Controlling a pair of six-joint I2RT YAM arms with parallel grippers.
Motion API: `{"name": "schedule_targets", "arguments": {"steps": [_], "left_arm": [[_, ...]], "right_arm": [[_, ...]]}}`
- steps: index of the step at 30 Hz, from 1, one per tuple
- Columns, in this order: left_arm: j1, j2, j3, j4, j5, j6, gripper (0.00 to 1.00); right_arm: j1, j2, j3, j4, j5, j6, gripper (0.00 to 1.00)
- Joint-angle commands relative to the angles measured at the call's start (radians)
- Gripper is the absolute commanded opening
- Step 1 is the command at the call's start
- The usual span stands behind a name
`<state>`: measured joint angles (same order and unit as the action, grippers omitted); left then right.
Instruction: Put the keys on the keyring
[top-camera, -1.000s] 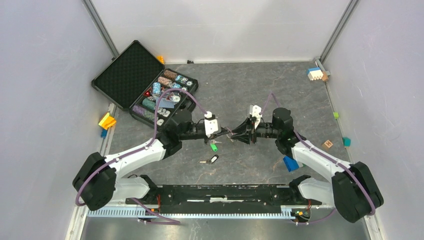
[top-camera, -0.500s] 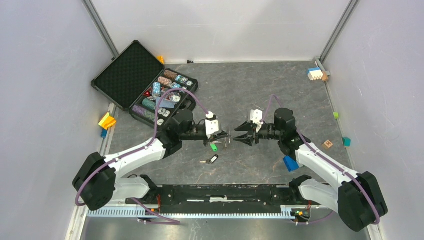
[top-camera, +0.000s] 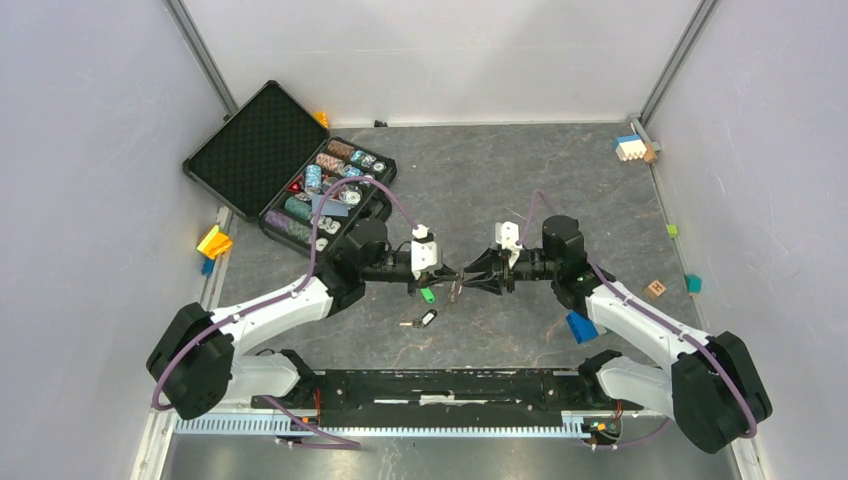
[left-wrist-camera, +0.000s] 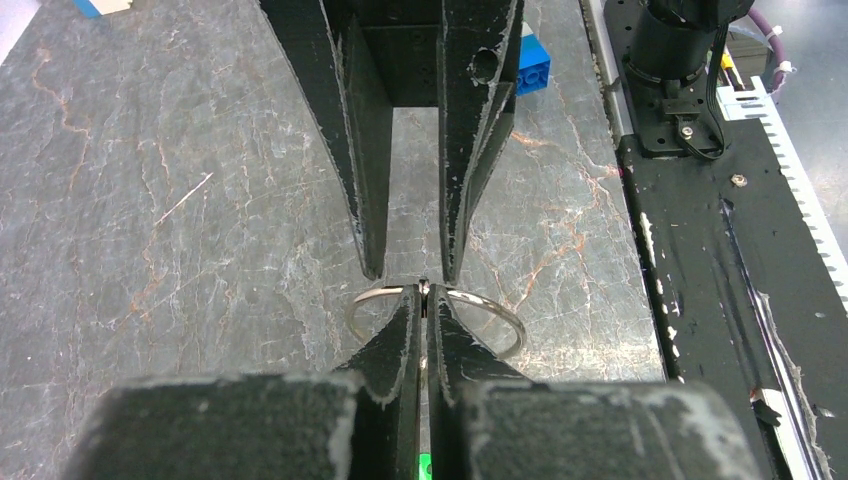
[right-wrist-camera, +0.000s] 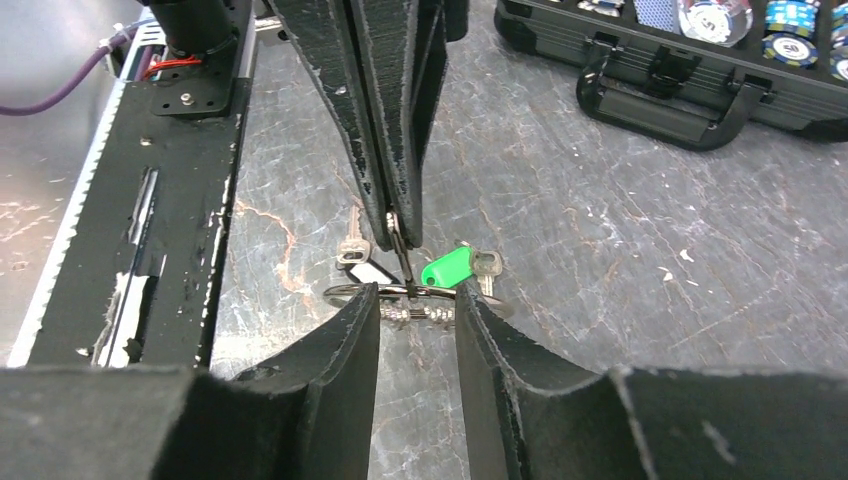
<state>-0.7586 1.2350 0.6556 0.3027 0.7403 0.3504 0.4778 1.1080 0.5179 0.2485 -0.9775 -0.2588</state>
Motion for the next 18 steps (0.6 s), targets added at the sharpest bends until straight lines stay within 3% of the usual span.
{"name": "schedule_targets", "arguments": {"steps": [1,18], "left_arm": [[0.004,0.002,0.029,0.058,0.021,-0.005,0.02],[0.002,0.012,0.01,0.081,0.062,0.009,0.02]], "right_arm": [[0.009,0.013,0.04,0.039,-0.059,0.012,0.39],[0.028,0.05,0.043,0.084,-0.061,0.056,0.32]]}}
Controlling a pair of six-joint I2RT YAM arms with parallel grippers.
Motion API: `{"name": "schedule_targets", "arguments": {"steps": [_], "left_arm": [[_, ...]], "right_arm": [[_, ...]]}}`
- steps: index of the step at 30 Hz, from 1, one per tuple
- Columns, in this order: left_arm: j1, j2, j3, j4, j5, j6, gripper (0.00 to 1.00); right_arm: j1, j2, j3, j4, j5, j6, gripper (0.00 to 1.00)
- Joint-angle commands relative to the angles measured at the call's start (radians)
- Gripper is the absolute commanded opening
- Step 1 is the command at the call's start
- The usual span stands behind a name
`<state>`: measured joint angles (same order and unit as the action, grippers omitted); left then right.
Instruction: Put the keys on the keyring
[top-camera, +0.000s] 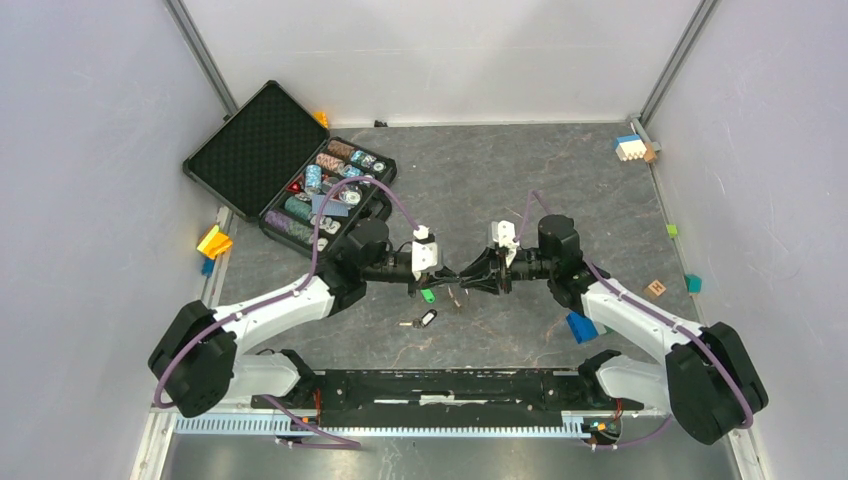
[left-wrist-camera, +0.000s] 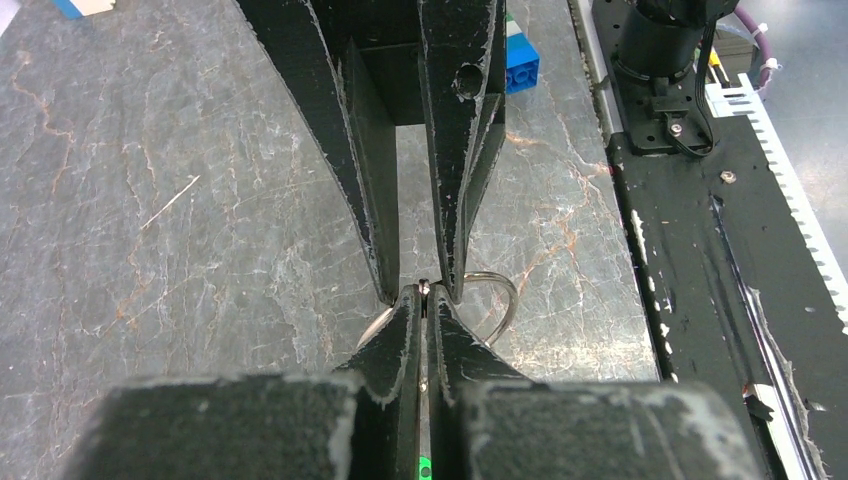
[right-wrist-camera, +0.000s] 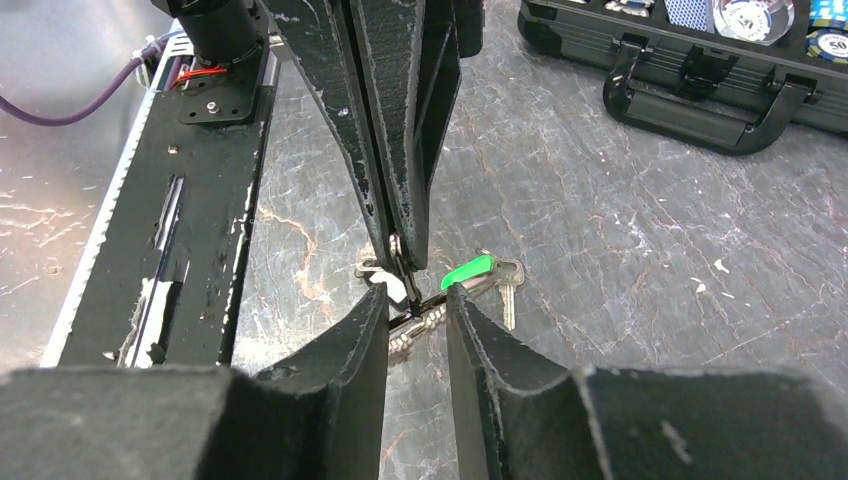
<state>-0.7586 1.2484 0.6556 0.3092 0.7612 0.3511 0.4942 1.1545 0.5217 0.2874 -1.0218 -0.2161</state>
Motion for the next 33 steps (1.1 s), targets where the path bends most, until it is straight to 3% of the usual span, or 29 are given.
{"name": "schedule_targets", "arguments": {"steps": [1,5,11,17,28,33], "left_arm": [[0.002,-0.001,0.009,0.079,0.043,0.006,0.02],[0.002,0.0,0.007,0.098,0.043,-0.011,0.02],[0.002,0.001,-0.003,0.122,0.043,-0.026,0.02],[0.005,-0.012,-0.026,0.157,0.037,-0.044,0.03],[0.023,-0.042,-0.043,0.133,0.066,0.018,0.24],[0.028,-0.04,-0.042,0.112,0.066,0.044,0.26]], "right_arm": [[0.014,0.006,0.04,0.045,-0.016,0.014,0.32],[0.021,0.008,0.041,0.04,-0.011,0.006,0.23],[0.024,0.002,0.044,0.019,0.013,-0.013,0.0],[0.024,-0.032,0.037,-0.001,0.049,-0.043,0.0],[0.024,-0.035,0.029,0.009,0.034,-0.037,0.0],[0.024,-0.034,0.029,0.011,0.032,-0.036,0.0]]}}
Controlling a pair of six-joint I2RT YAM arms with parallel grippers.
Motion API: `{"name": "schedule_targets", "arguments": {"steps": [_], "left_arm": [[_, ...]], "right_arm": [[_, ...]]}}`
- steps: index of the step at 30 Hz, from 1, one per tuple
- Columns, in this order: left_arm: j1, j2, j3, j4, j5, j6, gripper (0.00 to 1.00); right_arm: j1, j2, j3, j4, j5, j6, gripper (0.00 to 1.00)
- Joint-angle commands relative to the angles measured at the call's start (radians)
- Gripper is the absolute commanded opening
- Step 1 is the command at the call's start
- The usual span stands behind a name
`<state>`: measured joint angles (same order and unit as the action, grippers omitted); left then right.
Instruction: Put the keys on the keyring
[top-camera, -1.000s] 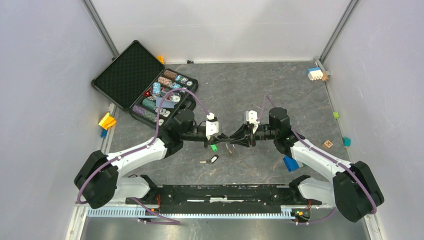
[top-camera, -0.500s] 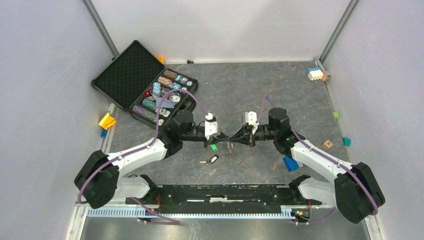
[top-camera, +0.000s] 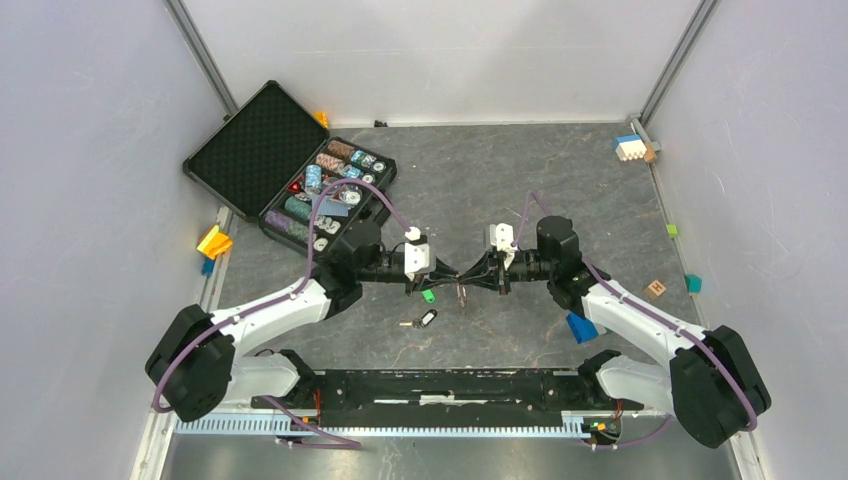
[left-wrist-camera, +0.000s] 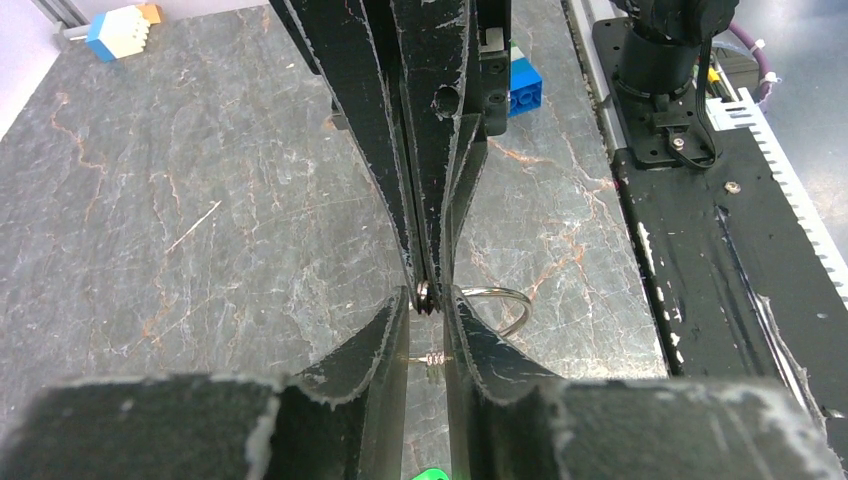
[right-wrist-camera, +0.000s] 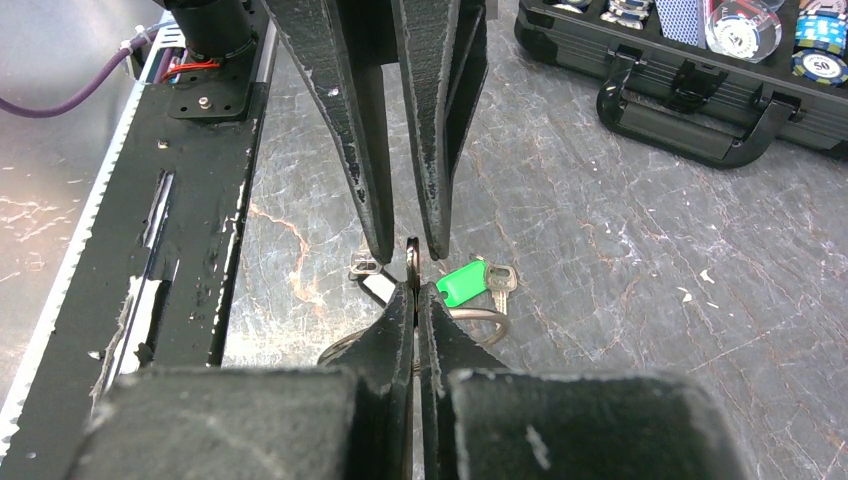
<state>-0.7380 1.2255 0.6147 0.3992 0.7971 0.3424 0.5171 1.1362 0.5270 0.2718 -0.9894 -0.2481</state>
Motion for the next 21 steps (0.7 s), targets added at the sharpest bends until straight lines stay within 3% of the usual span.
{"name": "schedule_targets", "arguments": {"steps": [1,21], "left_arm": [[0.008,-0.017,-0.001,0.019,0.03,0.056,0.26],[0.009,0.034,0.054,-0.051,0.062,0.06,0.17]], "right_arm": [[0.001,-0.016,0.024,0.027,0.0,-0.003,0.0],[0.0,-0.016,0.024,0.027,0.005,0.001,0.0]]}}
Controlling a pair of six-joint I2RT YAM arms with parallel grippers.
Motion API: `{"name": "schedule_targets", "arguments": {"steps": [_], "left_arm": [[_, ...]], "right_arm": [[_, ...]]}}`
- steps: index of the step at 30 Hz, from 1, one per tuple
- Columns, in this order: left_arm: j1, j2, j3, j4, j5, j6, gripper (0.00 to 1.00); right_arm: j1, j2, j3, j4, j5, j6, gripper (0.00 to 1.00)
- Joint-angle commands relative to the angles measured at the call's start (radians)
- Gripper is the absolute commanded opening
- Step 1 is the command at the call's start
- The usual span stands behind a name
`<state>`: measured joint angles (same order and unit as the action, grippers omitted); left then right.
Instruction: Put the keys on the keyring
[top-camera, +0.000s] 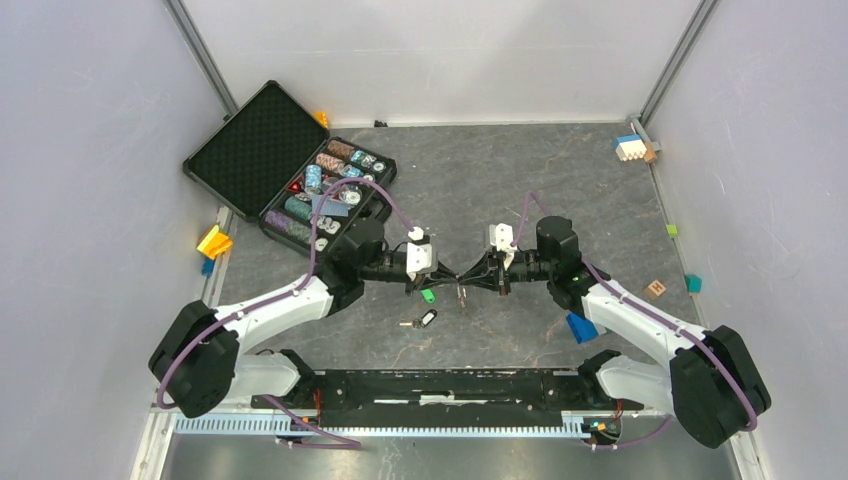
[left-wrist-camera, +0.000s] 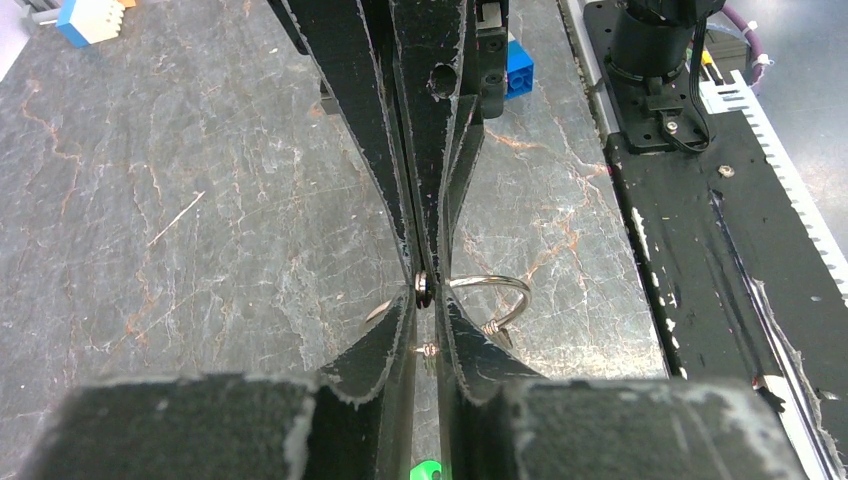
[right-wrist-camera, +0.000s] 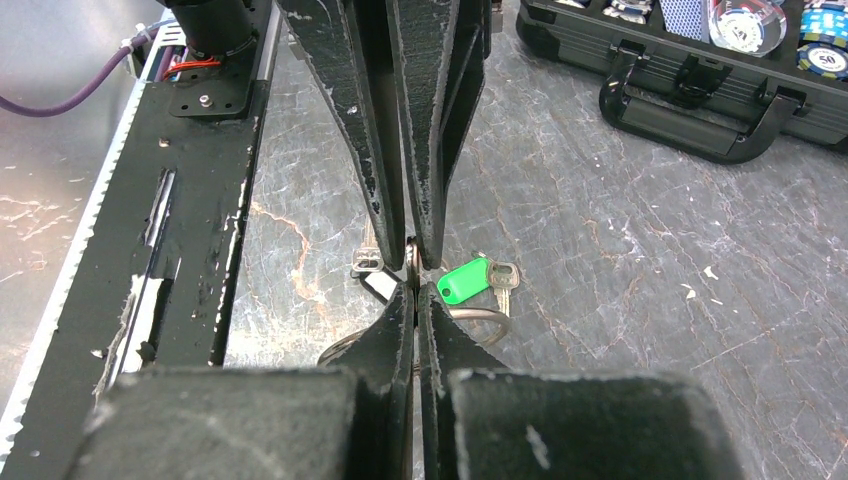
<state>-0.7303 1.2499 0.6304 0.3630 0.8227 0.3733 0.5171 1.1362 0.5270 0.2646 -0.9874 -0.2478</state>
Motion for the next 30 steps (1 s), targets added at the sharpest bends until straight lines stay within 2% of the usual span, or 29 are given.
{"name": "schedule_targets", "arguments": {"steps": [1,13,18,21,25,28,30], "left_arm": [[0.001,0.01,0.039,-0.015,0.038,0.027,0.17],[0.0,0.018,0.051,-0.014,0.049,0.012,0.02],[0.0,0.017,0.033,0.025,0.039,-0.047,0.02],[0.002,-0.006,0.02,0.034,-0.009,-0.091,0.02],[0.011,-0.037,0.045,-0.046,-0.052,-0.086,0.02],[0.029,-0.051,0.089,-0.149,-0.095,-0.09,0.02],[0.05,-0.059,0.119,-0.212,-0.109,-0.091,0.02]], "right_arm": [[0.0,-0.016,0.024,0.035,0.003,0.001,0.0],[0.0,-0.015,0.024,0.034,0.004,0.002,0.0],[0.0,-0.009,0.028,0.025,0.007,-0.003,0.0],[-0.002,-0.007,0.042,-0.014,0.015,-0.035,0.15],[-0.009,-0.016,0.053,-0.059,0.039,-0.07,0.42],[-0.02,-0.032,0.066,-0.092,0.057,-0.098,0.53],[-0.03,-0.046,0.076,-0.112,0.066,-0.113,0.57]]}}
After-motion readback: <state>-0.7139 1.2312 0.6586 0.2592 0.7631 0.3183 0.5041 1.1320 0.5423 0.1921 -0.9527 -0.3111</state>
